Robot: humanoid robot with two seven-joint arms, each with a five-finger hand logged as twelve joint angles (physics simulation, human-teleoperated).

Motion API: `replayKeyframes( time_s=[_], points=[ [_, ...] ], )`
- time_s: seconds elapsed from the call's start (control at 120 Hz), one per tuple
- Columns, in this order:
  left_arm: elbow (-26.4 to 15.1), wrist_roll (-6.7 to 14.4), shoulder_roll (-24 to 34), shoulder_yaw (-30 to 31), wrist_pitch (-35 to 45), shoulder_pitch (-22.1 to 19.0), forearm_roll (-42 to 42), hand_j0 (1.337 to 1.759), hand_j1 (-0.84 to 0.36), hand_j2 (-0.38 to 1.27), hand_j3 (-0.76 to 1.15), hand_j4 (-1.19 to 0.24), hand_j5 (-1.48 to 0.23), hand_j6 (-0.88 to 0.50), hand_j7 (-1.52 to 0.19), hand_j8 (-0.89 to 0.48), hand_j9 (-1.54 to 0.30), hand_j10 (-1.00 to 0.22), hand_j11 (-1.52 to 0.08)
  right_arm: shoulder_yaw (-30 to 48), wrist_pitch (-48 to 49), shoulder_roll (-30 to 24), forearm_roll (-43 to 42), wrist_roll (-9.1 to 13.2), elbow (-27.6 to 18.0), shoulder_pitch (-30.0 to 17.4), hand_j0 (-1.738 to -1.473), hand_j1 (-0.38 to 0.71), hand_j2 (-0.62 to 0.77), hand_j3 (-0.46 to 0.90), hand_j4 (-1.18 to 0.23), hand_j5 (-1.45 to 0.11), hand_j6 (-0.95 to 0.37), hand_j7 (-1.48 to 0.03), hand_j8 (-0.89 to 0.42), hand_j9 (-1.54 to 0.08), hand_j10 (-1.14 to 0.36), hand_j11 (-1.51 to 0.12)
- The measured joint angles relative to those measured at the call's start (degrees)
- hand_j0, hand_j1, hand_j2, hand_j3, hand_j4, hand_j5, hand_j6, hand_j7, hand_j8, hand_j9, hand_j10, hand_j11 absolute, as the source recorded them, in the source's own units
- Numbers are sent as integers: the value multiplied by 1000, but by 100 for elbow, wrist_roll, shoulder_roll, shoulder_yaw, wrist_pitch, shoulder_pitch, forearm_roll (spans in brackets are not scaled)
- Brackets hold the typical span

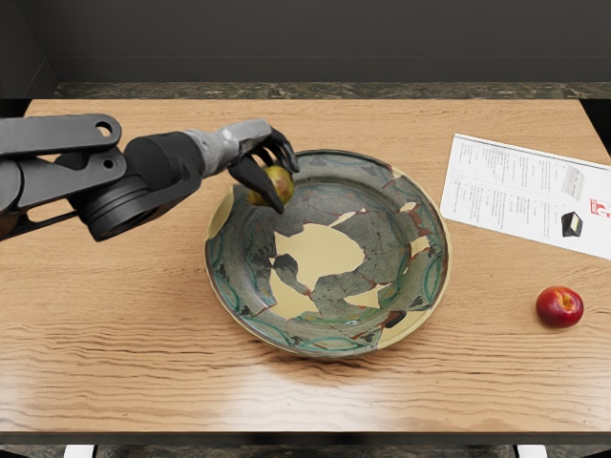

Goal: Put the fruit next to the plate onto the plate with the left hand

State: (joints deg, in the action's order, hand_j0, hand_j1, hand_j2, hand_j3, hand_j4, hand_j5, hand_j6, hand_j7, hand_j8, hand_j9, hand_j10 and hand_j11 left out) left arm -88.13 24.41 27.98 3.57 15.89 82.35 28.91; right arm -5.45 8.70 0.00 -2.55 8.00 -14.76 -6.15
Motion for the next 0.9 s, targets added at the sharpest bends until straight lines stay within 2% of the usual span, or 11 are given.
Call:
replayKeyframes(
  time_s=[0.017, 0.208, 0.433, 0.558, 0.658, 0.742, 0.842, 0.9],
  points=[
    [5, 0, -45, -15, -9, 0, -5, 1656, -348, 544, 0, -684, -995, -480, -962, -428, -941, -576, -942, 0, 0, 0, 0, 0, 0, 0, -1658, -329, -3, 0, -16, -22, -16, -22, -16, -22, -16, -22],
    [191, 12, -742, -63, -29, -265, 2, 1656, -323, 491, 0, -684, -997, -490, -963, -436, -945, -587, -943, 0, 1, 0, 0, 0, 0, 0, -1658, -329, -3, 0, -16, -22, -16, -22, -16, -22, -16, -22],
    [400, 9, -898, -44, -18, -439, 66, 1657, -337, 511, 0, -665, -947, -499, -922, -448, -908, -584, -908, 0, 0, 0, 0, 0, 0, 0, -1658, -329, -3, 0, -16, -22, -16, -22, -16, -22, -16, -22],
    [432, 9, -891, -83, -7, -342, 42, 1657, -63, 287, 0, -395, -558, -305, -545, -277, -537, -351, -537, 0, 0, 0, 0, 0, 0, 0, -1658, -329, -4, 0, -16, -22, -16, -22, -16, -22, -16, -22],
    [438, 11, -746, -188, -102, -317, 32, 1658, 95, 177, 0, -244, -344, -189, -336, -172, -332, -217, -331, 0, 1, 0, 0, 0, 0, 0, -1658, -329, -4, 0, -16, -22, -16, -22, -16, -22, -16, -22],
    [434, 11, -368, -369, -666, -324, 31, 1658, 179, 118, 0, -163, -230, -127, -225, -116, -221, -146, -221, 0, 0, 0, 0, 0, 0, 0, -1658, -329, -4, 0, -17, -22, -16, -22, -16, -22, -17, -22],
    [388, 2, 469, -756, -1743, -417, 28, 1658, 244, 73, 0, -101, -142, -79, -139, -72, -137, -90, -137, 0, 0, 0, 0, 0, 0, 0, -1658, -329, -4, 0, -16, -22, -16, -22, -16, -22, -16, -22],
    [349, -21, 690, -1016, -2314, -441, 26, 1658, 270, 55, 0, -76, -107, -60, -104, -55, -103, -68, -103, 0, 0, 0, 0, 0, 0, 0, -1658, -329, -4, 0, -16, -22, -16, -22, -16, -22, -16, -22]
  ],
)
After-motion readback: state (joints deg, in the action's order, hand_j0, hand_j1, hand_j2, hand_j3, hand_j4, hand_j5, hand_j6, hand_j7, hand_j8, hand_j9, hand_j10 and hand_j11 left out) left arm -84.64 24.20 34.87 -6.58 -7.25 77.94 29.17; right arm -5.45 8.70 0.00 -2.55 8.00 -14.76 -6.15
